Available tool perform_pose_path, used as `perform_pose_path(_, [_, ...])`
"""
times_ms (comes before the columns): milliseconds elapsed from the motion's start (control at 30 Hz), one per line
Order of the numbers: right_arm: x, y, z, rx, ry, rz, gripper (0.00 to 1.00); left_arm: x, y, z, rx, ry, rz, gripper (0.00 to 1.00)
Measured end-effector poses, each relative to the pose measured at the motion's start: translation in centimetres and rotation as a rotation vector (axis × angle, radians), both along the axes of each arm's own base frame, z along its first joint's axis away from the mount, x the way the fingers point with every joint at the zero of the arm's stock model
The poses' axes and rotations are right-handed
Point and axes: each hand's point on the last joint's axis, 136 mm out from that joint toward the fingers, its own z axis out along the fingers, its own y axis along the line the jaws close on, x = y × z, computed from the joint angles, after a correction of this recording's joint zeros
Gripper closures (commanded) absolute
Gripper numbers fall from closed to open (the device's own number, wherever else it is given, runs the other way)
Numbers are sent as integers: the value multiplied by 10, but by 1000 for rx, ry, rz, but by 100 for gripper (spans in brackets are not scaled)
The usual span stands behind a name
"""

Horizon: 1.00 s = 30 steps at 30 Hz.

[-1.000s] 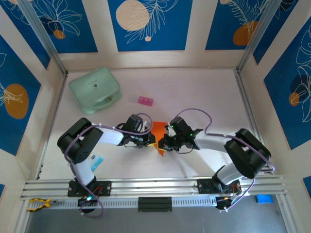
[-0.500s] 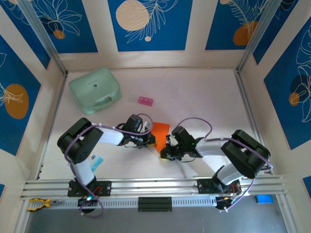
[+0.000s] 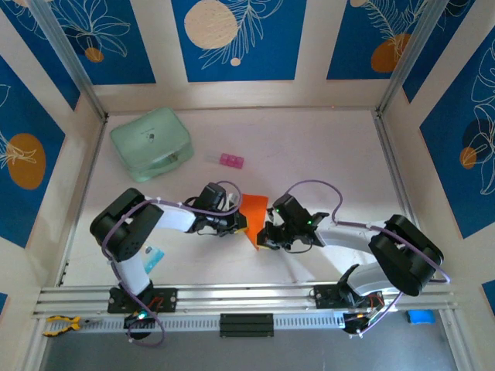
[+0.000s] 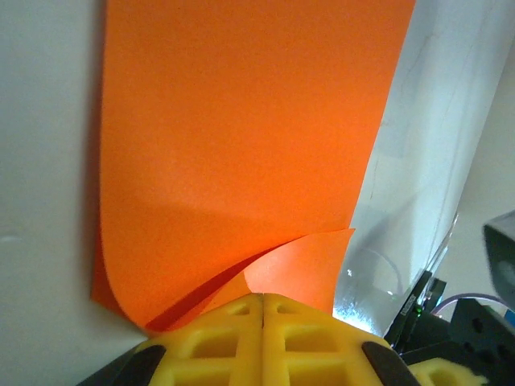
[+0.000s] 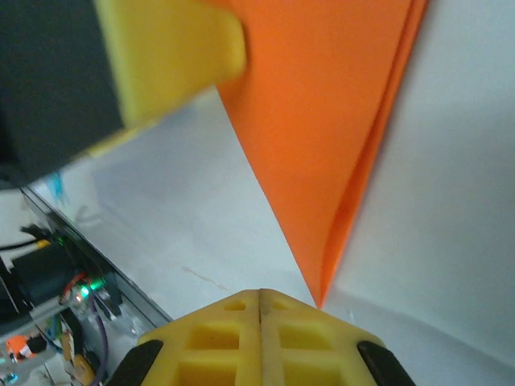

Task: Fold a paper plane with a square sheet of paper (pick it up from the middle)
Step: Third fold the triangle at the center of the table.

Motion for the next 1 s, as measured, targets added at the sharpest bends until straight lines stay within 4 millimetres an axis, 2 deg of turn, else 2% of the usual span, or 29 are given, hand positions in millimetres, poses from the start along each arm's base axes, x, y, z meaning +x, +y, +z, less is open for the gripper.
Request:
perform_pose_path(200, [24, 16, 4, 15, 3, -31, 92, 3, 4, 0, 11, 2, 45, 99])
perform_pose_path(333, [31, 17, -2, 26, 22, -56, 92, 3, 5, 0, 13, 7, 58, 99])
perform_pose_path(567, [25, 11, -26, -24, 88, -59, 94, 4, 6, 0, 19, 1, 68, 96])
perform_pose_path(733, [26, 8, -26, -29, 79, -57, 98, 4, 6, 1, 21, -6, 60, 88])
perform_pose_path(1000, [27, -2, -27, -40, 61, -37, 100, -1, 2, 11, 18, -46, 9, 90])
